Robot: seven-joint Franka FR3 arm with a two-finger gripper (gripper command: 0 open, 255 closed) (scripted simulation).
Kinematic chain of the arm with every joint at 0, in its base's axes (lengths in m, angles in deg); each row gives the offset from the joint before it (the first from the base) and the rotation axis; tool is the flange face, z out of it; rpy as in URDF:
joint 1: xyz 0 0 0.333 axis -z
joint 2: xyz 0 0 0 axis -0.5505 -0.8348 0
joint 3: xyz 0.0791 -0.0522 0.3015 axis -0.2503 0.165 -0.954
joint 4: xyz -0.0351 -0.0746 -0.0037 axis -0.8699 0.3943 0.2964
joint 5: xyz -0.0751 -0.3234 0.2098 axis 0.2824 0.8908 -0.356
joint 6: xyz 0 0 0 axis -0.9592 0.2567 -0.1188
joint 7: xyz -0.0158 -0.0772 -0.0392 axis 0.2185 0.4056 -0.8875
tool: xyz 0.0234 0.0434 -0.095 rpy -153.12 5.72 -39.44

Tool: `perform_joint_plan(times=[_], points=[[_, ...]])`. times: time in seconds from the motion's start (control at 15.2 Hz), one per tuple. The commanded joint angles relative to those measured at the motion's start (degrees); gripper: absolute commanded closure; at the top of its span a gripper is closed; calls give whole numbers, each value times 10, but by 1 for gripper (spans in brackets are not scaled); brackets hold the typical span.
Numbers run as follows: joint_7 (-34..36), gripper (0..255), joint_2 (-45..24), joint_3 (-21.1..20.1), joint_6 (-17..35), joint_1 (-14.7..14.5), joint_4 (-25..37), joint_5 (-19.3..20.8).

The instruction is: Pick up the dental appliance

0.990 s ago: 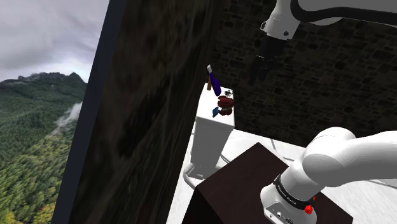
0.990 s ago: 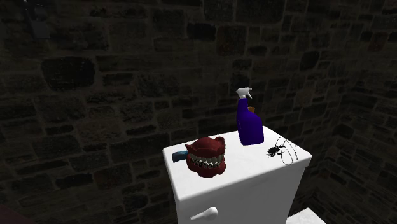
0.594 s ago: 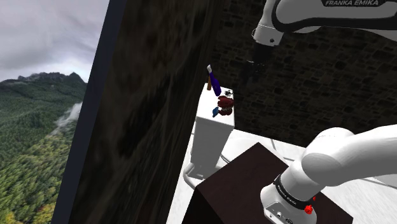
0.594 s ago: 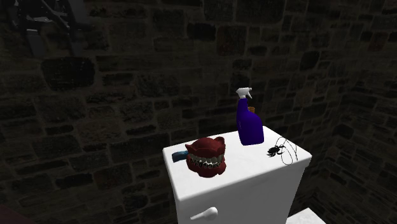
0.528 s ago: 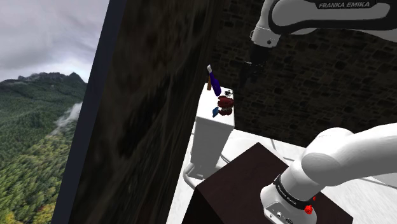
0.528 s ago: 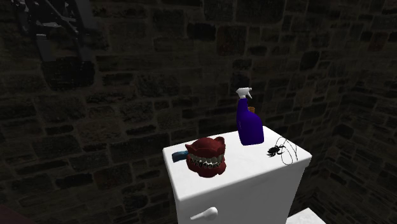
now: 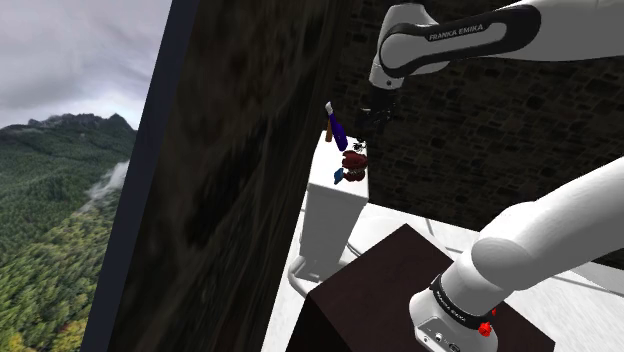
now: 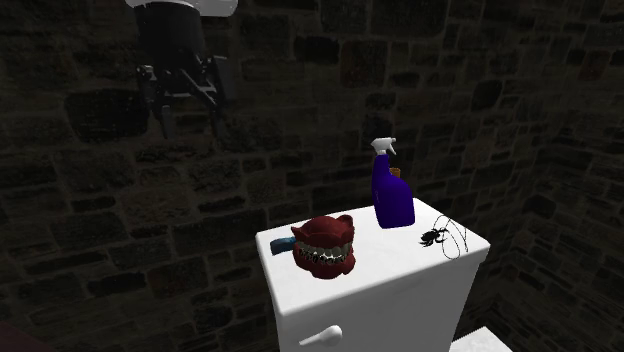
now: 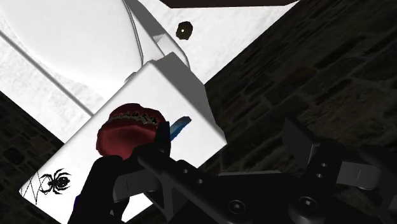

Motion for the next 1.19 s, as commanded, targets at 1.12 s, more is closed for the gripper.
perform_joint_plan(times=[1.12], points=[[33,0,-396,48,101,53,277,70]])
